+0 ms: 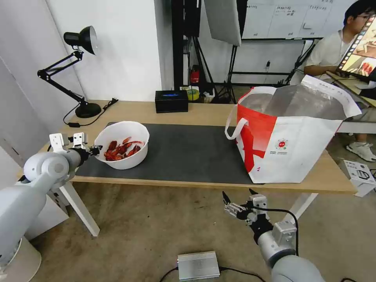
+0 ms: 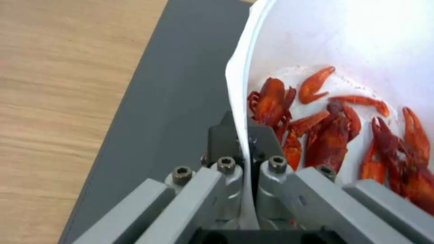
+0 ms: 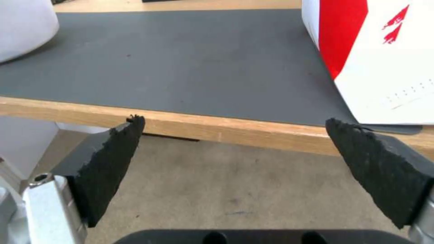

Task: Pick up the trash from the table and place it into the takeout bag.

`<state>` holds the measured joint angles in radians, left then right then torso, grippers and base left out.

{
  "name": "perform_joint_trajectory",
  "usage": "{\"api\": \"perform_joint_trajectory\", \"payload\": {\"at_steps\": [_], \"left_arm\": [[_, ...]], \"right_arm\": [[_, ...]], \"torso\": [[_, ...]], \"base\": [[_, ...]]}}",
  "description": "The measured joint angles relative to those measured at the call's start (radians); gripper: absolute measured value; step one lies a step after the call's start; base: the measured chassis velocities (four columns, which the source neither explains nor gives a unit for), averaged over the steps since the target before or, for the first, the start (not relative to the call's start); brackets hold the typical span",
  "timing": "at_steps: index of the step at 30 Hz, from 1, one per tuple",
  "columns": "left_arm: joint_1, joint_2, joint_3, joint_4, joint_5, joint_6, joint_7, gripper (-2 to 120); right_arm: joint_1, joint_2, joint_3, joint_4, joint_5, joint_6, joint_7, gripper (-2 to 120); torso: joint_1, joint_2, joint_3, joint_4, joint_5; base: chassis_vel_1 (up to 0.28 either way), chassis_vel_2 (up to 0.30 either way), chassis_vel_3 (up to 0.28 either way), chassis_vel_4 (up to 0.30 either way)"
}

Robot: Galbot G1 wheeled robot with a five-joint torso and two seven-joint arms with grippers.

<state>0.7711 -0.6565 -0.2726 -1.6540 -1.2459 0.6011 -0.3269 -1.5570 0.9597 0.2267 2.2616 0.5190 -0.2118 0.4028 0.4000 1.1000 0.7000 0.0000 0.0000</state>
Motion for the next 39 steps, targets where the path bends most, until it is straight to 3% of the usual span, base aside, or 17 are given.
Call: {"api": "perform_joint_trajectory", "payload": {"at_steps": [22, 39], "left_arm": [[0.009, 0.017, -0.042, -0.089, -0.067, -0.002, -0.031, 0], [-0.054, -0.010, -0.013, -0.186, -0.215, 0.003, -0.086, 0]], "right_arm": [[0.000, 0.000, 0.000, 0.000, 0.000, 0.000, 0.000, 100], [0.000, 0.000, 0.000, 0.000, 0.000, 0.000, 0.000, 100]], "torso": [[0.000, 0.000, 0.000, 0.0000, 0.0000], [0.000, 0.000, 0.000, 0.0000, 0.0001]], "base": [[0.000, 0.000, 0.000, 0.000], [0.000, 0.000, 0.000, 0.000]]}}
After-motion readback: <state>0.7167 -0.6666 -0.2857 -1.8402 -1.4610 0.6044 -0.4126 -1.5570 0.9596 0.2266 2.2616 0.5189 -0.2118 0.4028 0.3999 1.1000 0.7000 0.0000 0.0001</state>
